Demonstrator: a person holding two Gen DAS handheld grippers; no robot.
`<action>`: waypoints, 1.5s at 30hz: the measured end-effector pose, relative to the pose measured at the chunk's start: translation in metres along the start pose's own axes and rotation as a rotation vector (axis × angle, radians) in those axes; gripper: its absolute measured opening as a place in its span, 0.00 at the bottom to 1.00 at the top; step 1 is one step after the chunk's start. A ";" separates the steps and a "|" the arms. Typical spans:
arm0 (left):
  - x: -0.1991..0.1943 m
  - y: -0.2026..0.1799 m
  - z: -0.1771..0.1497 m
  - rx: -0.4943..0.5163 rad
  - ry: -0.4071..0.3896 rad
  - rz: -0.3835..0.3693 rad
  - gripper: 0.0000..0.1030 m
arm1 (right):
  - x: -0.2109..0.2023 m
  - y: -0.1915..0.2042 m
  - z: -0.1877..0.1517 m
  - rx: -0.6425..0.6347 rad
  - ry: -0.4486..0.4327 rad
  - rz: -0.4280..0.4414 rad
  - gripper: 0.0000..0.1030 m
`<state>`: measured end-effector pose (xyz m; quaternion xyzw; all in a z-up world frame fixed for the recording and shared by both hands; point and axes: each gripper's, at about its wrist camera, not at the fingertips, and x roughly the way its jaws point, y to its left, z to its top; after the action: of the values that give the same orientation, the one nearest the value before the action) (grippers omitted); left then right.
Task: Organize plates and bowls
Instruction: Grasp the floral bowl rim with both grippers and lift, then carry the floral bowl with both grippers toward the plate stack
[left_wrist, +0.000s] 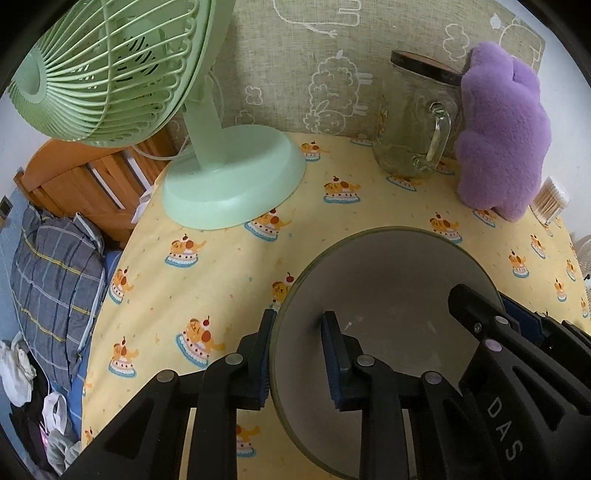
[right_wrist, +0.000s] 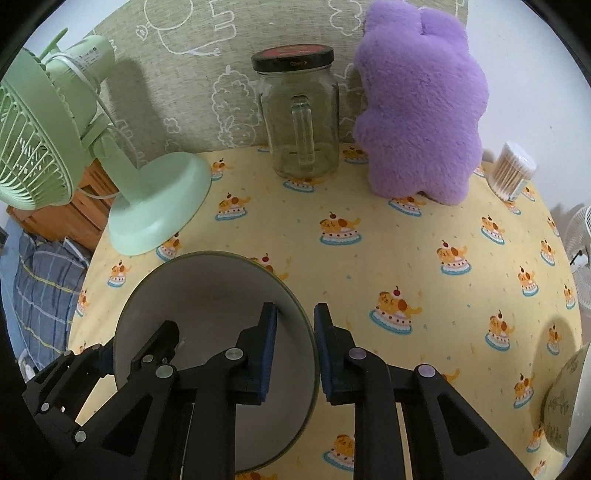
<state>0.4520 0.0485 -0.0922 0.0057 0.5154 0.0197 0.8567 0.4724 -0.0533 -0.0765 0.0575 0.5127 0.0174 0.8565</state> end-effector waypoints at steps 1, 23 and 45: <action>-0.001 0.000 -0.001 -0.001 0.004 0.001 0.22 | -0.001 0.000 -0.001 0.001 0.003 -0.001 0.24; -0.088 0.005 -0.029 0.018 -0.061 -0.015 0.22 | -0.085 0.006 -0.030 0.033 -0.046 -0.005 0.24; -0.193 0.027 -0.094 0.125 -0.127 -0.116 0.22 | -0.209 0.026 -0.110 0.084 -0.129 -0.106 0.24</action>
<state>0.2774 0.0667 0.0352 0.0304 0.4596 -0.0624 0.8854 0.2776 -0.0371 0.0586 0.0672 0.4589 -0.0533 0.8843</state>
